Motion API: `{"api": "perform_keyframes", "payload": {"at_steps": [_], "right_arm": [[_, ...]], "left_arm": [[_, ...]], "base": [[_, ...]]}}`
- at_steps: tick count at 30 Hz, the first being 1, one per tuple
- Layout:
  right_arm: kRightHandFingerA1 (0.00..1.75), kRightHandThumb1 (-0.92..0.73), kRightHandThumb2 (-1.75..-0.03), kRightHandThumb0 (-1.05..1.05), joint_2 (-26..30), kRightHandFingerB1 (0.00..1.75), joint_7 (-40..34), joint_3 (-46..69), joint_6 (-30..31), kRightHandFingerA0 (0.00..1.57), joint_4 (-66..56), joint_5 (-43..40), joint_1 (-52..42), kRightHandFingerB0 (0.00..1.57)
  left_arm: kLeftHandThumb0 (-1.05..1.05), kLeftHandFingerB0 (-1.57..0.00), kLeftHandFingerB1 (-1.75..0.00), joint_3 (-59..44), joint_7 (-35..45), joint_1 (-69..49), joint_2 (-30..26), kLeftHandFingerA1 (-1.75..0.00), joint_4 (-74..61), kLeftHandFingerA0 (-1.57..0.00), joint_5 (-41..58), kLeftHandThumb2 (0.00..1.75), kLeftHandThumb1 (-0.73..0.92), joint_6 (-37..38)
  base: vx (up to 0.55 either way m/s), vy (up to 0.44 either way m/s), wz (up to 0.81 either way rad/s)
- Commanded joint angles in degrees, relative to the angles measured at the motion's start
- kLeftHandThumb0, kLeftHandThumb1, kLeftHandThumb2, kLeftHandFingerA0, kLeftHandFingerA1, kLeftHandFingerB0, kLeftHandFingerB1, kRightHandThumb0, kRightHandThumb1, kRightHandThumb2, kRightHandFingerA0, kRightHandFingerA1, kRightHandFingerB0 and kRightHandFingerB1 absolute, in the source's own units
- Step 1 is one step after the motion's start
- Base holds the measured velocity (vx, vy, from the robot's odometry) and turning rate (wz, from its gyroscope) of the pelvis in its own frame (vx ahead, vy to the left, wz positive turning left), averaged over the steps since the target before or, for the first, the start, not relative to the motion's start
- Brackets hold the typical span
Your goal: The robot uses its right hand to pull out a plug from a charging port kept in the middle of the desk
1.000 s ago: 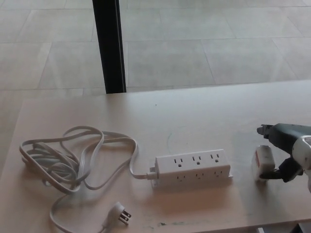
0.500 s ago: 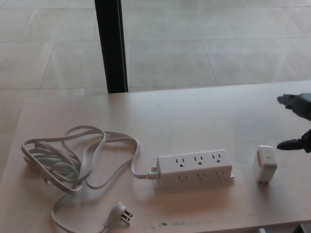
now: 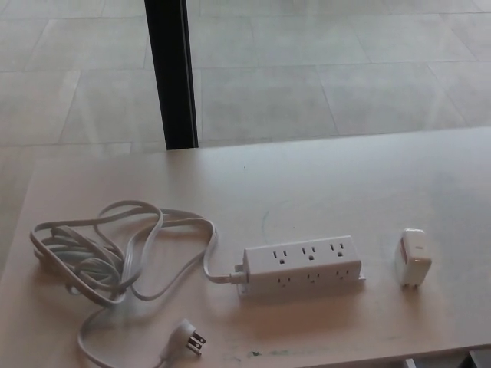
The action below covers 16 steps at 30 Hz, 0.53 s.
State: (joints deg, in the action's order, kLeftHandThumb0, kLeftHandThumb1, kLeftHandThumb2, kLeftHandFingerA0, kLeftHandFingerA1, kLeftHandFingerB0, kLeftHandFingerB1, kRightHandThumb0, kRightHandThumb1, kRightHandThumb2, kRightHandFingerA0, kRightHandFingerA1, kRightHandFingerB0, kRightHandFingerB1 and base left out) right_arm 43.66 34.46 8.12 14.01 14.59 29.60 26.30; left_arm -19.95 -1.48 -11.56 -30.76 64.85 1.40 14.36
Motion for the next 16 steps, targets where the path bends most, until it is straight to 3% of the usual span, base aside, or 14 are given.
{"api": "perform_keyframes", "payload": {"at_steps": [1,2,4,6,7,8,9,10,11,12,13,14,16], "right_arm": [[0.89,-0.71,-0.65,-1.05,2.8,0.72,-6.2,42.4,0.7,1.15,8.5,-17.4,-23.7,0.0],[0.99,-0.49,-1.03,-1.05,1.9,0.69,-8.5,44.4,-0.8,1.17,11.0,-18.4,-25.3,0.0],[0.97,-0.51,-1.06,-1.05,-0.7,0.67,-14.8,48.3,-3.1,1.16,15.7,-19.9,-28.7,0.0],[0.97,-0.51,-1.06,-1.05,-1.5,0.67,-16.5,48.9,-4.3,1.16,16.7,-20.2,-29.6,0.0],[0.95,-0.69,-0.72,-1.05,-3.3,0.96,-18.4,50.5,-1.7,1.19,16.0,-20.3,-29.9,0.0],[0.95,-0.73,-0.66,-1.05,-4.8,0.9,-20.2,52.0,-1.6,1.14,16.9,-21.5,-29.9,0.0],[0.93,-0.71,-0.7,-1.05,-6.6,0.9,-22.4,53.3,-1.2,1.13,18.3,-22.7,-30.2,0.0],[1.05,-0.59,-1.08,-1.05,-8.4,0.63,-24.4,53.5,-2.1,1.16,18.5,-22.7,-31.1,0.02],[1.04,-0.61,-1.08,-1.05,-9.5,0.58,-24.8,55.1,-2.6,1.05,20.1,-24.5,-31.3,0.0],[1.01,-0.78,-0.67,-1.04,-10.3,0.77,-26.1,55.1,-3.0,1.14,21.4,-24.7,-31.6,0.0],[0.93,-0.73,-0.67,-1.05,-12.2,0.81,-28.1,55.4,-3.4,1.03,23.8,-25.6,-31.9,0.0],[0.95,-0.55,-1.04,-1.03,-13.8,0.68,-29.3,55.7,-3.3,0.99,24.9,-26.2,-32.1,0.03],[0.98,-0.58,-1.09,-1.05,-14.6,0.63,-29.7,55.5,-2.5,0.97,24.9,-25.9,-32.2,0.0]], "left_arm": [[-0.75,-0.57,-0.52,-0.9,1.2,-0.1,-2.0,-0.69,0.2,-0.77,1.4,0.78,0.61,0.5],[-0.7,-0.59,-0.45,-1.2,1.4,-0.2,-1.9,-0.66,0.2,-0.76,1.7,0.62,0.73,0.5],[-0.7,-0.59,-0.45,-1.6,1.5,-0.2,-1.7,-0.71,0.2,-0.79,2.2,0.62,0.74,0.4],[-0.7,-0.59,-0.45,-1.6,1.6,-0.3,-1.7,-0.71,-0.1,-0.79,2.2,0.62,0.74,0.4],[-0.7,-0.59,-0.45,-1.5,1.5,-0.2,-1.8,-0.69,0.1,-0.78,2.1,0.62,0.74,0.2],[-0.7,-0.61,-0.47,-1.4,1.4,-0.4,-1.8,-0.71,-0.3,-0.79,2.0,0.62,0.74,0.0],[-0.7,-0.62,-0.46,-1.4,1.2,0.0,-1.9,-0.66,0.2,-0.77,1.9,0.62,0.74,-0.2],[-0.7,-0.63,-0.47,-1.2,1.0,-0.3,-1.9,-0.68,0.0,-0.77,1.6,0.62,0.74,0.2],[-0.71,-0.63,-0.48,-1.3,0.8,0.2,-1.6,-0.73,0.4,-0.79,1.8,0.62,0.74,0.3],[-0.71,-0.62,-0.48,-1.2,0.7,0.0,-1.5,-0.72,0.2,-0.79,1.7,0.62,0.74,0.5],[-0.73,-0.62,-0.49,-1.4,0.8,0.1,-1.5,-0.73,0.5,-0.82,1.9,0.63,0.74,0.7],[-0.73,-0.62,-0.49,-1.5,0.8,0.1,-1.4,-0.72,0.6,-0.8,2.0,0.62,0.74,0.8],[-0.73,-0.63,-0.49,-1.6,0.8,0.0,-1.4,-0.73,0.5,-0.8,2.0,0.62,0.74,0.8]], "base": [[0.0,0.0,0.0],[0.0,0.0,0.0],[0.0,0.0,0.0],[0.0,0.0,0.0],[0.0,0.0,0.0],[0.0,0.0,0.0],[0.0,0.0,0.0],[0.0,0.0,0.0],[0.0,0.0,0.0],[0.0,0.0,0.0],[0.0,0.0,0.0],[0.0,0.0,0.0],[0.0,0.0,0.0]]}}
